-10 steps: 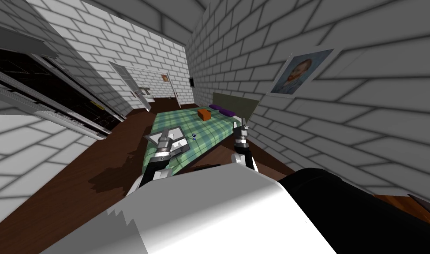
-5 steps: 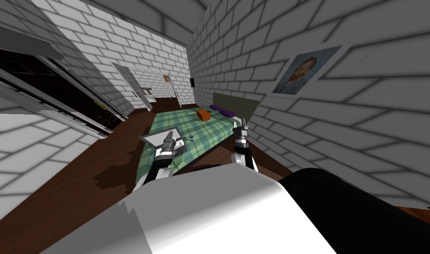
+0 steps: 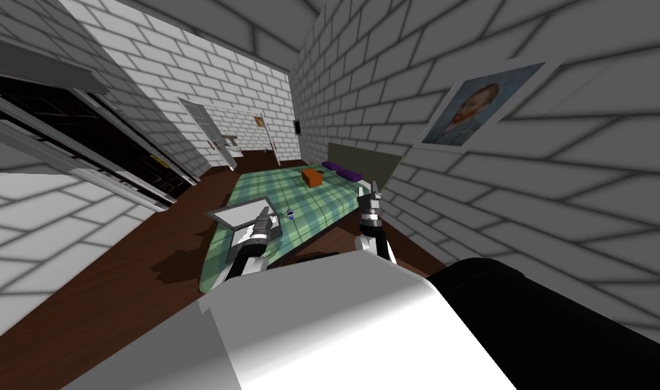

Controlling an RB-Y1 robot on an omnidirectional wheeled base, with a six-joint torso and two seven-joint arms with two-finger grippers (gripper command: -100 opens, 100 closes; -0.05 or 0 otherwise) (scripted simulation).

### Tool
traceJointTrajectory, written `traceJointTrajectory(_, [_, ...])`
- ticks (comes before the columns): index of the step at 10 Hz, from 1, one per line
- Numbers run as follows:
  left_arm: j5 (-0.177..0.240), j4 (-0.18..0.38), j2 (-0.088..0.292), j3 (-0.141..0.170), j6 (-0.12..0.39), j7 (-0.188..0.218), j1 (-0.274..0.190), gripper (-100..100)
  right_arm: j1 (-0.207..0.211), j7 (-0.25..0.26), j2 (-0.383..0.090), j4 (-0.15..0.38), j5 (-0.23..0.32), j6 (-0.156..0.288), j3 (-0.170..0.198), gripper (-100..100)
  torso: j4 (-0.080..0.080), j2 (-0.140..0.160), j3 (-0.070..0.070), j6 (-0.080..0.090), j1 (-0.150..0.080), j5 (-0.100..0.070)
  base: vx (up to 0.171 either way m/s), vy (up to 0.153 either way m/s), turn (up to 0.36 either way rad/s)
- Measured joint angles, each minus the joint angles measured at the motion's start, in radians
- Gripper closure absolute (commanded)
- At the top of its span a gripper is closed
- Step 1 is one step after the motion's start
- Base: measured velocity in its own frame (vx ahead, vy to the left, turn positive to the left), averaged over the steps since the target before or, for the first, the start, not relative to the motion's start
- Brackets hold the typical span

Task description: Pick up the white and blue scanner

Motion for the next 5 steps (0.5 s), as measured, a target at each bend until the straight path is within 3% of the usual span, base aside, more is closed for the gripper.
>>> traceJointTrajectory(3, [0.018,0.047,0.001,0.028,0.068,0.019,-0.015,-100,0.0,0.0,0.0,0.0,0.0,0.0,0.0,0,-0.001,-0.004,-0.002,0.0,-0.001,0.0,0.13,-0.107,0.092])
traceJointTrajectory(5, [0.03,0.085,0.001,0.045,0.087,0.03,-0.006,-100,0.0,0.0,0.0,0.0,0.0,0.0,0.0,0,-0.001,-0.004,-0.003,0.0,0.0,0.0,0.132,-0.091,0.081])
